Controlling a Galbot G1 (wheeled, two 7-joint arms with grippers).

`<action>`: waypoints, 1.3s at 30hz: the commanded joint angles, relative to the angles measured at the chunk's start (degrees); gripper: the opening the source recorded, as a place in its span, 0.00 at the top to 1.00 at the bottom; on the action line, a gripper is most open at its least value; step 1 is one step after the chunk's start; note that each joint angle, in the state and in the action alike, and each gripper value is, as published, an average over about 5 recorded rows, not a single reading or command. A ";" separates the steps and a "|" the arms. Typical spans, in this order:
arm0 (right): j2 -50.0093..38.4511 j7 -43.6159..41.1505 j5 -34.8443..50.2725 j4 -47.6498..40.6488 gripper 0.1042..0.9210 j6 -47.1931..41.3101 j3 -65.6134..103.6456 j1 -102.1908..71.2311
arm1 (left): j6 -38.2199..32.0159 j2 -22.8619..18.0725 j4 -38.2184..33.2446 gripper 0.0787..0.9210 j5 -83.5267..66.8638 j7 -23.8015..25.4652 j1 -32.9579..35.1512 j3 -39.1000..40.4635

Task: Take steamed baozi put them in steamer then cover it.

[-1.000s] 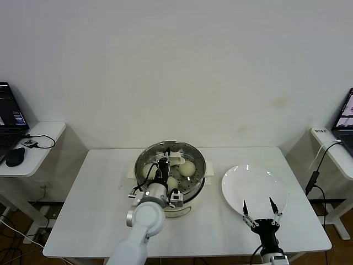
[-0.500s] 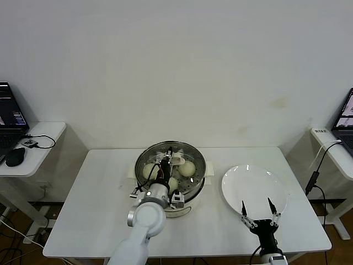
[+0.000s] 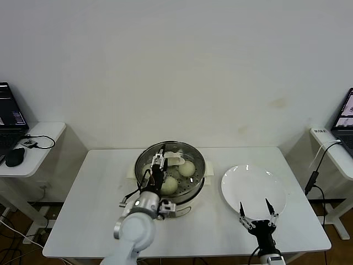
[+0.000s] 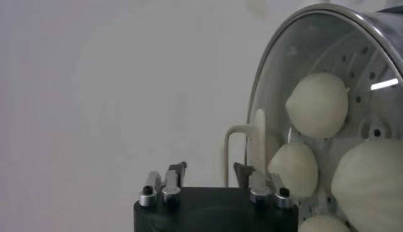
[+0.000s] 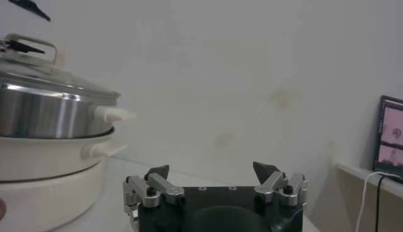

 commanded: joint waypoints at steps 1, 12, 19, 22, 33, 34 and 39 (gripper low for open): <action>-0.08 0.03 -0.25 -0.60 0.12 0.05 -0.51 0.25 | -1.80 7.61 -17.39 0.19 -19.66 -4.66 18.30 -4.23; -2.02 -0.61 0.50 1.61 0.12 -1.65 -1.10 -1.58 | -24.69 11.99 -13.46 0.12 -79.39 -21.93 37.69 -25.51; -6.17 -2.67 4.30 4.30 0.12 -5.74 -2.52 -6.56 | -27.67 10.13 -10.13 0.12 -92.09 -25.88 45.68 -26.67; -7.05 -3.72 6.00 5.40 0.12 -7.24 -3.16 -8.93 | -29.25 8.30 -8.28 0.12 -95.24 -26.89 46.56 -26.29; -8.48 -2.06 12.26 7.11 0.12 -11.59 -6.07 -12.32 | -29.22 6.29 -6.65 0.12 -99.89 -25.75 47.89 -25.76; -8.54 -1.99 12.21 7.17 0.12 -11.37 -6.21 -12.61 | -29.19 6.32 -6.61 0.12 -99.71 -25.55 48.01 -25.71; -8.58 -1.56 12.26 7.89 0.12 -10.65 -6.54 -13.64 | -28.91 6.60 -6.48 0.12 -98.61 -24.39 48.70 -25.01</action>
